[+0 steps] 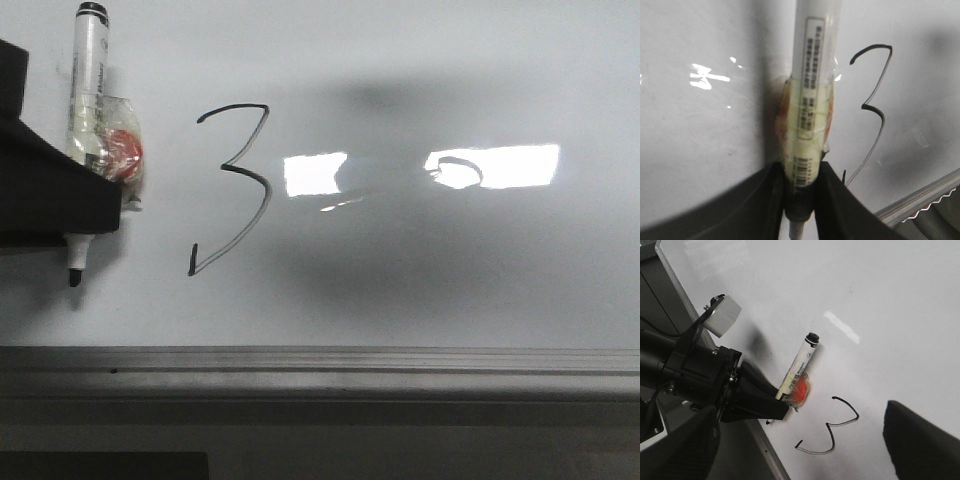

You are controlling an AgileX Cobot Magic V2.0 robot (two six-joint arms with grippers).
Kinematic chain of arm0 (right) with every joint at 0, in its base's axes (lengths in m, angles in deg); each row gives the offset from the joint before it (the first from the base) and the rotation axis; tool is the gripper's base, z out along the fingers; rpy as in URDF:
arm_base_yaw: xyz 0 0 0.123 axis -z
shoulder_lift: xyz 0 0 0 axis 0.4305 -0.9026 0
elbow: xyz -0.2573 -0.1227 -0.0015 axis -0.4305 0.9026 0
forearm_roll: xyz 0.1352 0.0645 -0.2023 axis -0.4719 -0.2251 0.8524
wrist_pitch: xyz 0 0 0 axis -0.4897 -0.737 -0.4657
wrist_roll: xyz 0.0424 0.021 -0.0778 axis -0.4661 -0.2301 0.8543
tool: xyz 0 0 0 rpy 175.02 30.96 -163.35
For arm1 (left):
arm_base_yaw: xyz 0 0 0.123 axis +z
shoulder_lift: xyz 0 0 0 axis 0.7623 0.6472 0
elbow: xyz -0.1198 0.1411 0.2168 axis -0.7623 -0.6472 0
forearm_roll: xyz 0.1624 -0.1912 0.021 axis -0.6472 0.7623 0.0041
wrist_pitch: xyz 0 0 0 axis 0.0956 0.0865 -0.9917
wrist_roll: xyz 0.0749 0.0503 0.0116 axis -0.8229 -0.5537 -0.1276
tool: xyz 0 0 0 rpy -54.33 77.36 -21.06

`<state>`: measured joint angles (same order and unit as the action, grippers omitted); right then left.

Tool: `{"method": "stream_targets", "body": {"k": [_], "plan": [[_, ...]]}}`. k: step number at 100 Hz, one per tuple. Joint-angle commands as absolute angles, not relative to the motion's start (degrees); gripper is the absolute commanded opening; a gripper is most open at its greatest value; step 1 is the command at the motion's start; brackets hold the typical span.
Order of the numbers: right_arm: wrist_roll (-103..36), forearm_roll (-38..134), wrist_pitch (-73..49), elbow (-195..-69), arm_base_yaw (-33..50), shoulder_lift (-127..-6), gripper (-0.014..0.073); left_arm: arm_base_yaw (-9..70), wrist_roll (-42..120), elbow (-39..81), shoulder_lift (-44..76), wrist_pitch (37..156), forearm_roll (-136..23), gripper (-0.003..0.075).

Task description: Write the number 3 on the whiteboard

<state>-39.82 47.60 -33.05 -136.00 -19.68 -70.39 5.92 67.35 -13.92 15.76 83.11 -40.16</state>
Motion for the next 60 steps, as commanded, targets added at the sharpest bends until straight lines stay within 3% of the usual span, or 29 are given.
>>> {"method": "stream_targets", "body": {"k": [1, 11, 43, 50, 55, 60], "plan": [[-39.68, 47.00, -28.83, -137.86, -19.25, -69.30, 0.0592, 6.79, 67.58, -13.04, 16.61, 80.44, -39.70, 0.0242], [-39.68, 47.00, -28.83, -137.86, -19.25, -69.30, 0.0592, 6.79, 67.50, -13.04, 16.61, 81.52, -40.13, 0.0375], [-39.68, 47.31, -33.19, -137.86, -19.15, -68.32, 0.0574, 10.31, 67.25, -13.04, 8.70, 86.45, -43.11, 0.0375], [-39.79, 48.06, -34.06, -137.58, -19.15, -67.40, 0.0445, 11.82, 67.25, -13.04, 4.38, 88.57, -44.07, 0.0335], [-40.04, 48.63, -34.47, -137.18, -19.10, -66.82, 0.0263, 12.49, 67.25, -13.04, 1.57, 89.66, -44.49, 0.0272], [-40.10, 49.37, -35.24, -136.72, -18.86, -66.22, 0.0006, 13.19, 67.25, -13.04, -1.71, 90.48, -45.00, 0.0168]]}}
